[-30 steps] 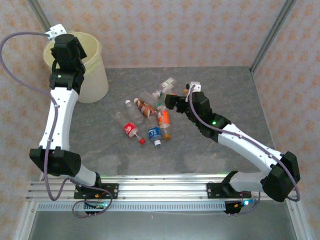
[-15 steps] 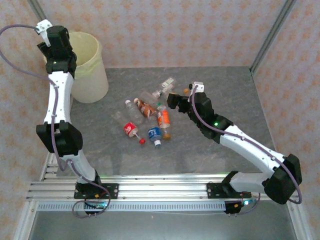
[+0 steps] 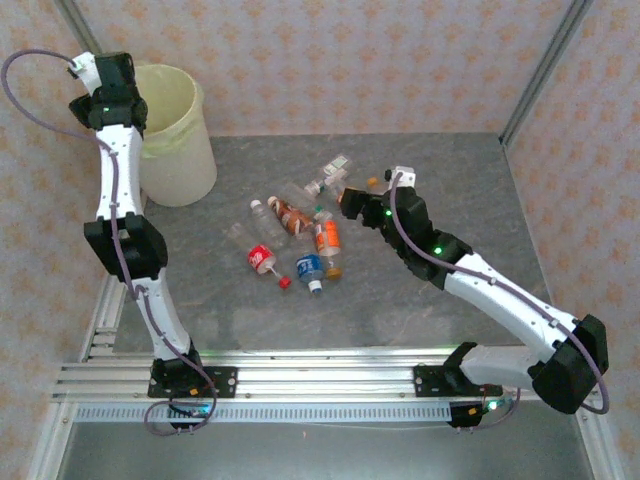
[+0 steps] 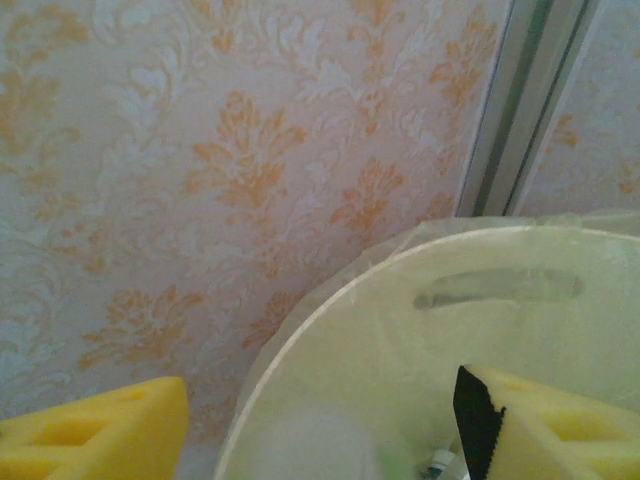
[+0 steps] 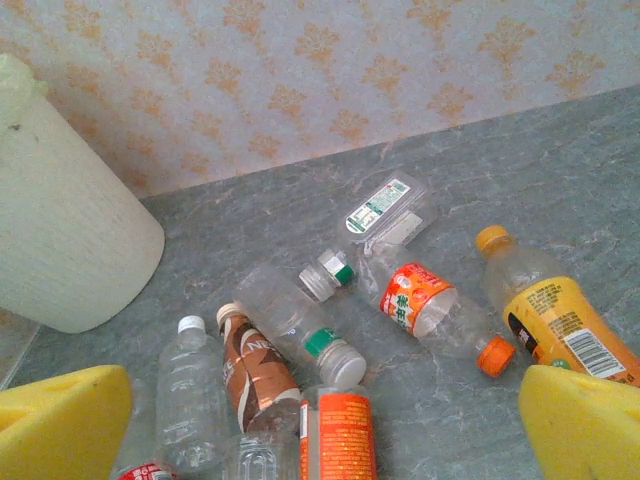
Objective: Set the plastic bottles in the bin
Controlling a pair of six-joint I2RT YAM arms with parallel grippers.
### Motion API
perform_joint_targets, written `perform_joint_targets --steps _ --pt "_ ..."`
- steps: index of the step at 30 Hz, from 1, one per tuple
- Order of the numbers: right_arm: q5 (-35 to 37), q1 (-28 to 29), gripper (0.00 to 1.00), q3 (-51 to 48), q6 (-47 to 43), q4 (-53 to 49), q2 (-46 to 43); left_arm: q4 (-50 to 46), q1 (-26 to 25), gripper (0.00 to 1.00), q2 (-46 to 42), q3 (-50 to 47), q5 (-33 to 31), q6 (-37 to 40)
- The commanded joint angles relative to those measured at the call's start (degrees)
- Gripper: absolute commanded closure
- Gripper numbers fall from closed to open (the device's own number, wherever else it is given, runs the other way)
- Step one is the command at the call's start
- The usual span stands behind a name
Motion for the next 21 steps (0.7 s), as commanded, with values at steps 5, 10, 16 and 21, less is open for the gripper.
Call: perform_joint_targets --steps 5,10,16,21 --pt "3.2 0.1 0.01 -0.36 0.79 -0.91 -0.84 -6.43 0.36 0.09 -1.52 5.19 3.13 -4.83" --pt "4.24 -0.08 0.01 -0.51 1.06 -1.52 -1.22 -7.32 0.35 0.0 -3.75 6.24 9.34 -8.49" --pt "5.01 -0.28 0.01 -0.96 1.75 -2.3 -1.6 -7.85 0.29 0.0 -8.53 5.92 21.03 -12.51" --pt "4.84 -0.37 0.01 -1.05 1.64 -2.28 -1.51 -6.3 -0.04 0.0 -15.15 0.25 33.7 -15.18"
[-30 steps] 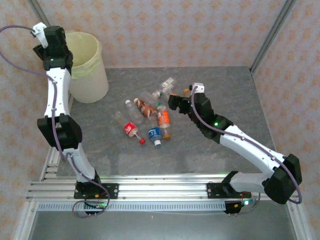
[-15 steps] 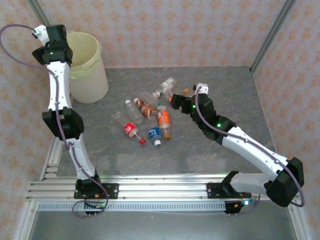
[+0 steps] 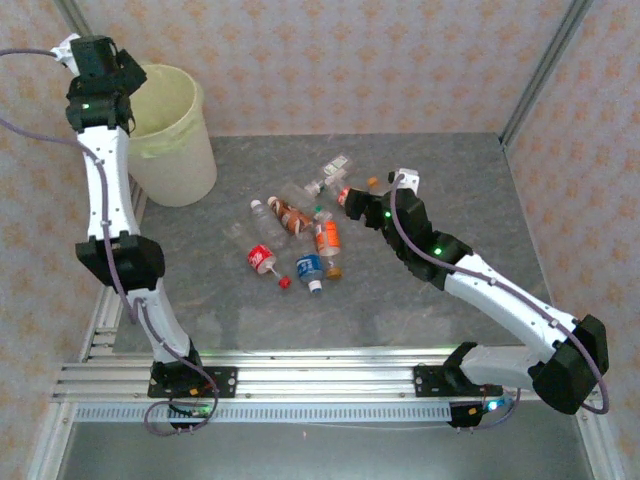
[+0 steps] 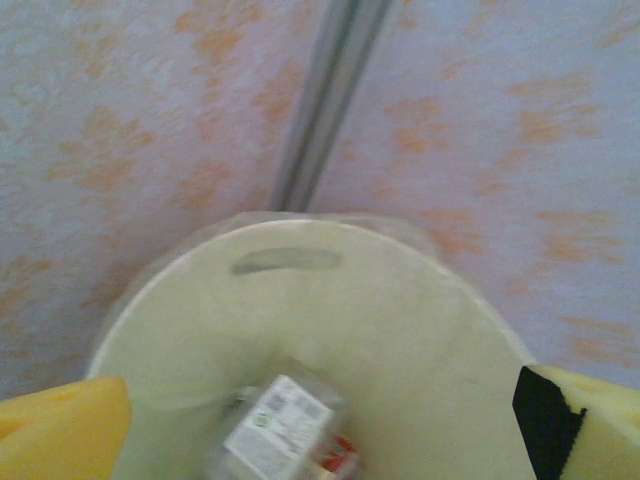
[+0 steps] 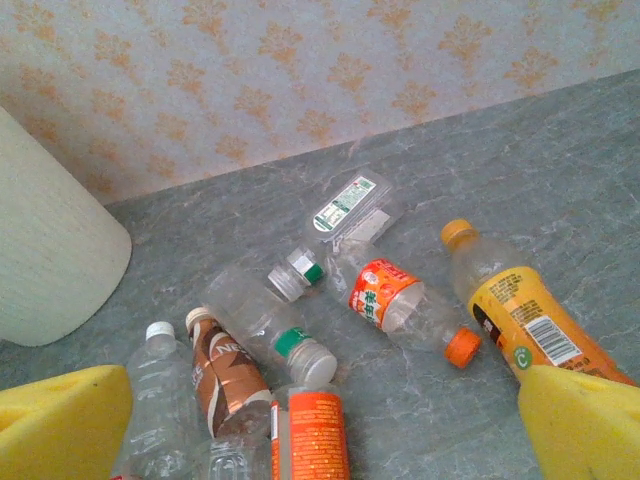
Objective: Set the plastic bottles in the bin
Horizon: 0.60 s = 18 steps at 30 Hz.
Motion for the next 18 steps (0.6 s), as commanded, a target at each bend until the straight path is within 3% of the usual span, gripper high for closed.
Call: perform_joint_targets --steps 1,10,18 --pt "1.66 -0.35 0.01 -0.46 0.59 -0.71 -1.26 1.05 -0.34 0.0 -7.52 -4.74 11.36 -3.07" --pt "1.28 -0.43 0.01 -1.19 0.66 -1.39 -1.28 14.77 -1.99 0.0 -25.45 -30.46 26.73 -6.4" --pt "0.39 -0.43 0.01 -2.93 0.29 -3.96 -2.13 24.89 -4.24 0.0 -38.63 -46.55 41.35 -9.52"
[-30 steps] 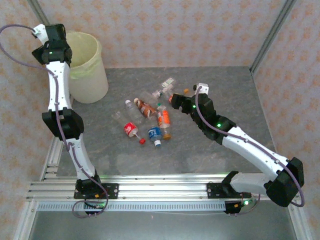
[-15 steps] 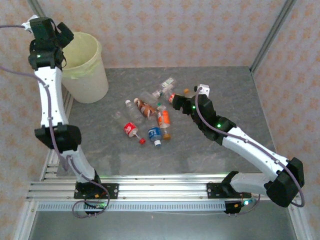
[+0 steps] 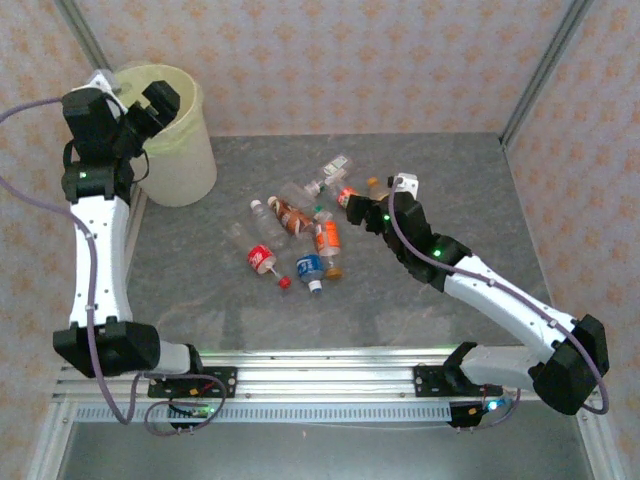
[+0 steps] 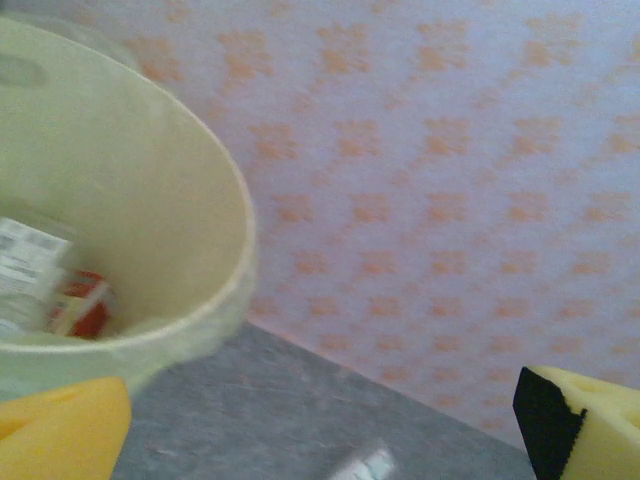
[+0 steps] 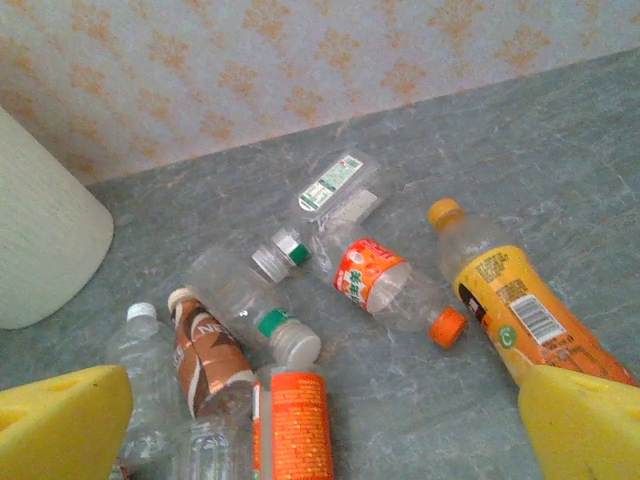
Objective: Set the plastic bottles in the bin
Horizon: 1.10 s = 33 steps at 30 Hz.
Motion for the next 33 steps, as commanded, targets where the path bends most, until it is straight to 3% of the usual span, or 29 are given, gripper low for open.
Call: perform_joint_targets --steps 1,6,10,15,17,21,26,33 --pt "0.6 -0.39 0.01 -1.67 0.23 -2.73 -2.0 6.58 -3.51 0.0 -6.64 -4.43 9.31 -0.89" --pt "-2.07 -0.39 0.01 -4.48 -1.23 -4.29 -3.11 2.49 -11.33 0.0 -16.07 -12.66 6.25 3.91" --pt "-11.11 -0.01 0.01 -7.21 -2.6 -4.18 -1.8 1.06 -12.44 0.0 -22.64 -21.43 5.37 1.33" --pt "-11.92 2.51 0.01 -9.06 2.01 -4.74 2.2 -0.92 -12.51 0.0 -26.96 -28.95 5.95 -1.79" --pt "-11.31 3.28 0.01 -9.93 3.44 -3.59 4.04 -0.23 -12.68 0.0 -27.56 -31.78 6.41 -3.34" --pt "-17.88 3.94 0.0 -8.65 1.87 -0.03 10.05 -1.99 -13.06 0.0 -28.05 -35.95 3.43 -5.56" --pt "-17.62 4.18 0.0 -5.99 6.51 4.11 17.16 -1.95 -13.71 0.0 -27.01 -41.36 0.72 -10.49" --pt "-11.87 4.18 0.01 -5.12 10.67 5.65 18.0 -9.27 -19.97 0.0 -21.59 -45.26 -12.75 -15.79"
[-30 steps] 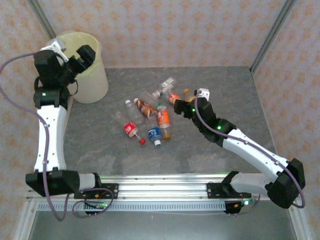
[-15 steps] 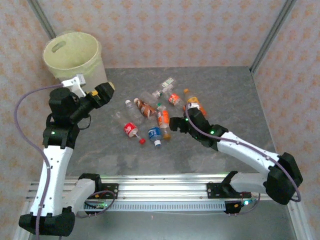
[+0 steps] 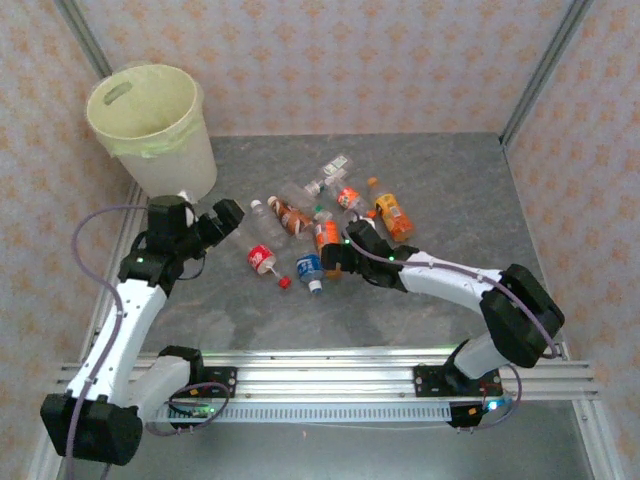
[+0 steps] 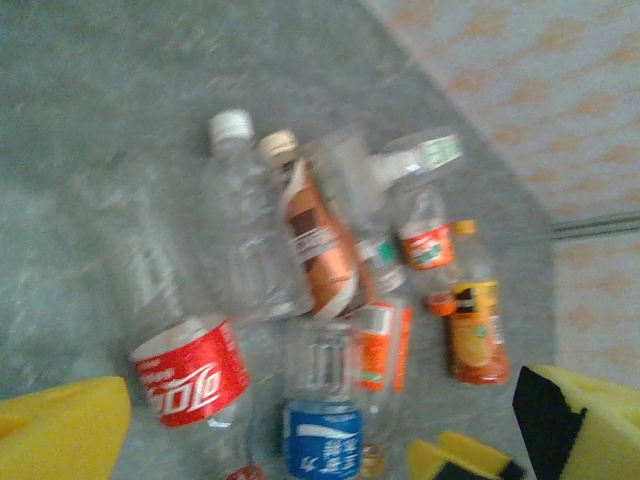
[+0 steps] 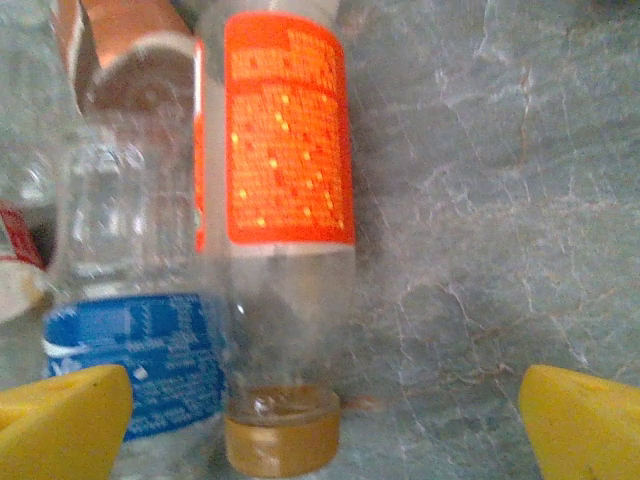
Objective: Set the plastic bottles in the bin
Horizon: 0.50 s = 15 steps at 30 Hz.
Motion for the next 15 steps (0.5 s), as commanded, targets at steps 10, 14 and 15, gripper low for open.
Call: perform_joint_targets --steps 10,14,15 --pt "7.35 0.24 0.01 0.29 2.3 0.56 -4.85 5.42 -2.26 0.02 16.8 -2.33 -15.51 -6.74" --pt "8.56 0.25 0.01 -0.39 2.19 -0.1 -6.36 9.07 -2.24 0.06 22.7 -1.06 -15.34 -7.78" --pt "8.75 0.25 0.01 -0.69 2.21 -0.23 -6.71 9.5 -2.23 0.06 23.71 -0.86 -15.6 -7.91"
